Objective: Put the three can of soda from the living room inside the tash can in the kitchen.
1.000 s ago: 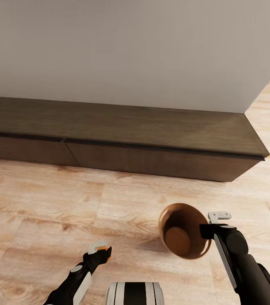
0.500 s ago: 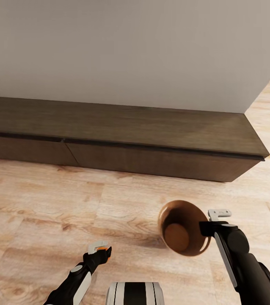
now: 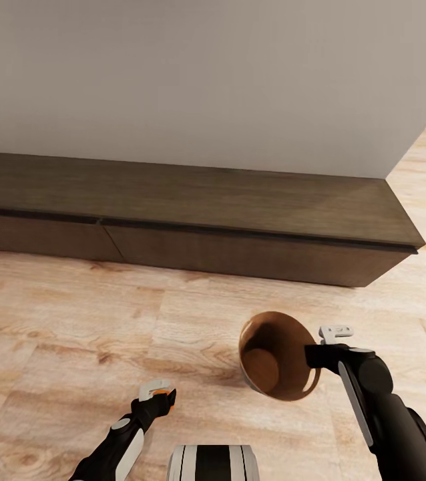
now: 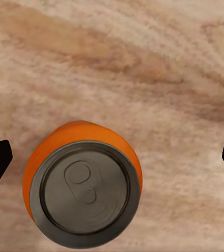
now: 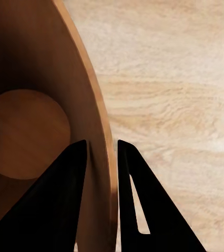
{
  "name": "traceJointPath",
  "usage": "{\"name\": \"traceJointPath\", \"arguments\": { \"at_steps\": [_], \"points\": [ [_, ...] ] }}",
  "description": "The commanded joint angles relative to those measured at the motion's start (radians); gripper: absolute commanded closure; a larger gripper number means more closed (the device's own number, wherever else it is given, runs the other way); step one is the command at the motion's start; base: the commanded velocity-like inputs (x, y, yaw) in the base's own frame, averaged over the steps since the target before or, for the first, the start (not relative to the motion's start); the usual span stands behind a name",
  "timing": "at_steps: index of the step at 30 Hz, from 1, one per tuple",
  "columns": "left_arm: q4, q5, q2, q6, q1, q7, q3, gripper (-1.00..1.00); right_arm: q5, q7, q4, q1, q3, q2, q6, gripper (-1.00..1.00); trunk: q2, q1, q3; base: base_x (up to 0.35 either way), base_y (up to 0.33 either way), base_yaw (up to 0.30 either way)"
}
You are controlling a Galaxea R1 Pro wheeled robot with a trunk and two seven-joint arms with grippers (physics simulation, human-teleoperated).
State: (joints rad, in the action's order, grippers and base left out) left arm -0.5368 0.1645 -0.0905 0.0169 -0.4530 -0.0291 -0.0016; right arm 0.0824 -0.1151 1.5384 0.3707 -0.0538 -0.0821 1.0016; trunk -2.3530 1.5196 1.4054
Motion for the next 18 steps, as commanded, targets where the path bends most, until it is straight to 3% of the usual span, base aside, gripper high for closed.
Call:
{"name": "traceJointPath", "arguments": {
  "at_steps": [1,14,18],
  "points": [
    [0.000,0.000,0.000,0.000,0.000,0.000,0.000,-1.00,-0.001,-0.001,0.000,0.000,0.000,0.000,0.000,1.00,0.000,0.000,0.000,0.000,0.000,0.000],
    [0.000,0.001,0.000,0.000,0.000,0.000,0.000,-1.00,-0.001,-0.003,0.000,0.001,0.000,-0.001,0.000,1.00,0.000,0.000,0.000,0.000,0.000,0.000],
    [0.000,0.001,0.000,0.000,0.000,0.000,0.000,-1.00,0.001,-0.002,0.000,0.045,-0.003,-0.007,0.000,1.00,0.000,0.000,0.000,0.000,0.000,0.000]
  ]
}}
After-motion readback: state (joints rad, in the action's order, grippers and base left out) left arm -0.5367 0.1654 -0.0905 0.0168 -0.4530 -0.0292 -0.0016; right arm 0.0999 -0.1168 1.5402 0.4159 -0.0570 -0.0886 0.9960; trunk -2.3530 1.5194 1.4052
